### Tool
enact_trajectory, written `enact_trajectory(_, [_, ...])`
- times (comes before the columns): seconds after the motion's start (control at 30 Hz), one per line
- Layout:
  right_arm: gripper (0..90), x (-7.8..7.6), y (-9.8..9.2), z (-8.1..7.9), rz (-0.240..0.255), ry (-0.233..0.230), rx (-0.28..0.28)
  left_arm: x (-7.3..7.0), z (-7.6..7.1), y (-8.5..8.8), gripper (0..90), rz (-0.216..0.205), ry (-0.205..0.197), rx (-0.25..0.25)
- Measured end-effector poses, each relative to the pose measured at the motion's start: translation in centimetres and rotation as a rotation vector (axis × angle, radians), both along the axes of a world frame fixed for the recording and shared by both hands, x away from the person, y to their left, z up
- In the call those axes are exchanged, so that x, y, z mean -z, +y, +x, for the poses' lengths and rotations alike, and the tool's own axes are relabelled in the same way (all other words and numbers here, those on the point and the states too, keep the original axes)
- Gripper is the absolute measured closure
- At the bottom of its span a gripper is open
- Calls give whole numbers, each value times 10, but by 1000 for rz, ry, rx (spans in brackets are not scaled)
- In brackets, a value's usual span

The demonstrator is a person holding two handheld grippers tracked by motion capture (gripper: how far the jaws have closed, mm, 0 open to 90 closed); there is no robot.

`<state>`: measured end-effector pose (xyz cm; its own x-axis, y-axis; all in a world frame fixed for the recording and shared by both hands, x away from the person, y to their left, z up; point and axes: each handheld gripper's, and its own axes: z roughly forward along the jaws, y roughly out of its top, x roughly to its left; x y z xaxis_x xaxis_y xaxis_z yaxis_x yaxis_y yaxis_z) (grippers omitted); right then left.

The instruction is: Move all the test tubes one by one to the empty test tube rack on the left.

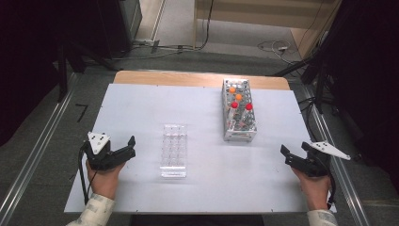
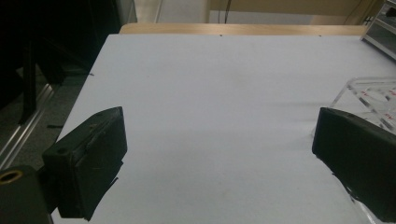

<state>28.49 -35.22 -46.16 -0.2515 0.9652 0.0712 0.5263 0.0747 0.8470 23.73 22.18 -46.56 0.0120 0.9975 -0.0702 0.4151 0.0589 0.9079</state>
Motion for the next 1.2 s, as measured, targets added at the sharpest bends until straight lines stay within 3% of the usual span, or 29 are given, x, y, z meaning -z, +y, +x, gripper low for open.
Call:
enact_trajectory(0.17, [130,0,6,0,-11,-1,-16,0,2,4,31,-43,-15,13])
enact_trajectory(0.3, [135,-1,9,0,-8,-10,-18,2,5,6,3,-75,7,25])
enact_trajectory(0.47, [136,-3,17,1,-2,-15,-33,2,4,6,1,-73,8,20])
enact_trajectory(0.63, [136,-4,22,3,0,-19,-48,1,3,4,0,-42,-8,23])
enact_trajectory(0.8, [136,-4,27,6,0,-19,-57,2,4,2,1,-29,5,16])
enact_trajectory(1.2, [136,-7,34,8,-2,-32,-70,2,4,0,0,-16,-2,10])
